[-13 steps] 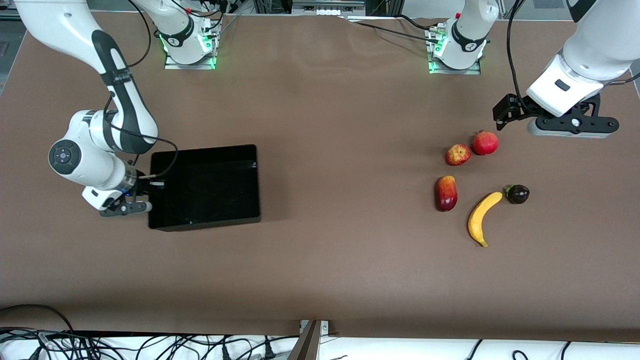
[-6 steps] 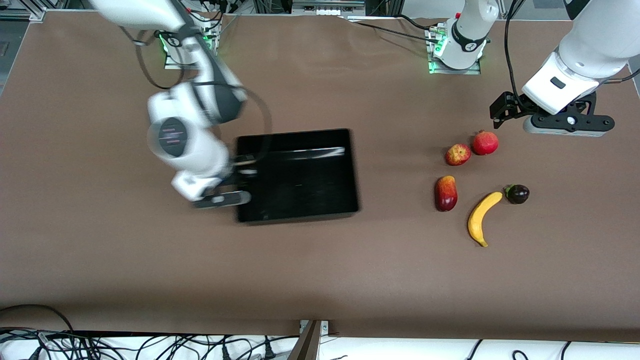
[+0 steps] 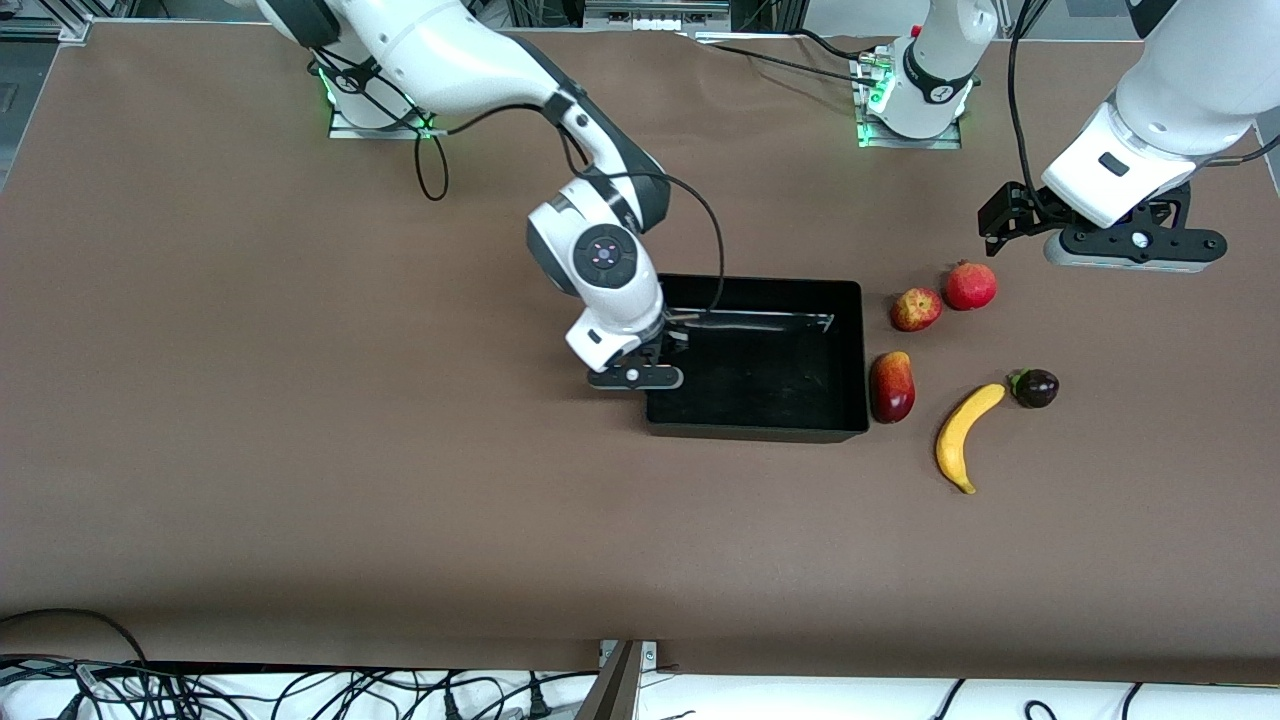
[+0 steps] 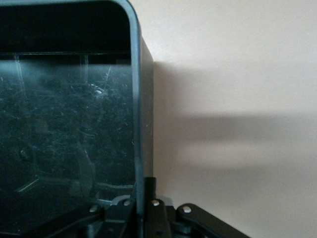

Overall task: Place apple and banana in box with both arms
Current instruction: 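Slide the black box with the right gripper toward the fruit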

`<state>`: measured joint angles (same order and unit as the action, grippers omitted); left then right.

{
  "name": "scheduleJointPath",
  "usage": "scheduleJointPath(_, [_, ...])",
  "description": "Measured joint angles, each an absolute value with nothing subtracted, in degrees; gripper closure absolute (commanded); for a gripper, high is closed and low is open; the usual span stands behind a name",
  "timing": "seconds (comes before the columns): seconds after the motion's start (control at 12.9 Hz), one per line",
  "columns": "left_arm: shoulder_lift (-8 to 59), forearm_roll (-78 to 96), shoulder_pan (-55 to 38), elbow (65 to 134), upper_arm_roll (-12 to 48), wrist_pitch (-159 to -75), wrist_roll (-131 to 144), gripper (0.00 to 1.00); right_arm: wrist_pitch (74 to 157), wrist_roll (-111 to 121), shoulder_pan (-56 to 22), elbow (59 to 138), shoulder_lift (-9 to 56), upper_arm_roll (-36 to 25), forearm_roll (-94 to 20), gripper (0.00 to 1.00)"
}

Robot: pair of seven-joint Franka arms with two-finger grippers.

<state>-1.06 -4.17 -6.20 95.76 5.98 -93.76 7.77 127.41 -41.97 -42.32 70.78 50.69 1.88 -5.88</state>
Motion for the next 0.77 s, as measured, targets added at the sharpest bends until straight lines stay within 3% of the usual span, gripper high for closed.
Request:
scheduleJointPath(0.15, [-1.1,-4.2,-6.2,95.8,6.1,-93.6,7.8,0.0,129.3,-42.5,-43.2,70.2,52.5,1.7,-5.9,1.0])
scheduleJointPath(0.23, [-1.1,-4.2,-6.2,95.7,6.1,-93.5,7.8,0.0,129.2,-42.5,-43.2,69.9,52.7,1.6,-5.9,0.93])
scheduleJointPath(0.31, [-1.1,-4.2,-6.2,95.7,6.1,-93.5,7.8,0.0,129.2,-42.5,-43.3,69.9,52.7,1.6,-5.9,0.31])
scheduleJointPath(0.39, [-1.1,-4.2,-6.2,95.7,6.1,-93.5,7.8,0.0,129.3,-42.5,-43.3,69.8,52.7,1.5,-5.9,0.0])
scheduleJointPath(0.77, [-1.1,-4.2,-6.2,95.7,6.2,-93.1,7.8,0.0,127.8,-42.5,-43.2,67.8,51.7,0.5,-5.8,0.0])
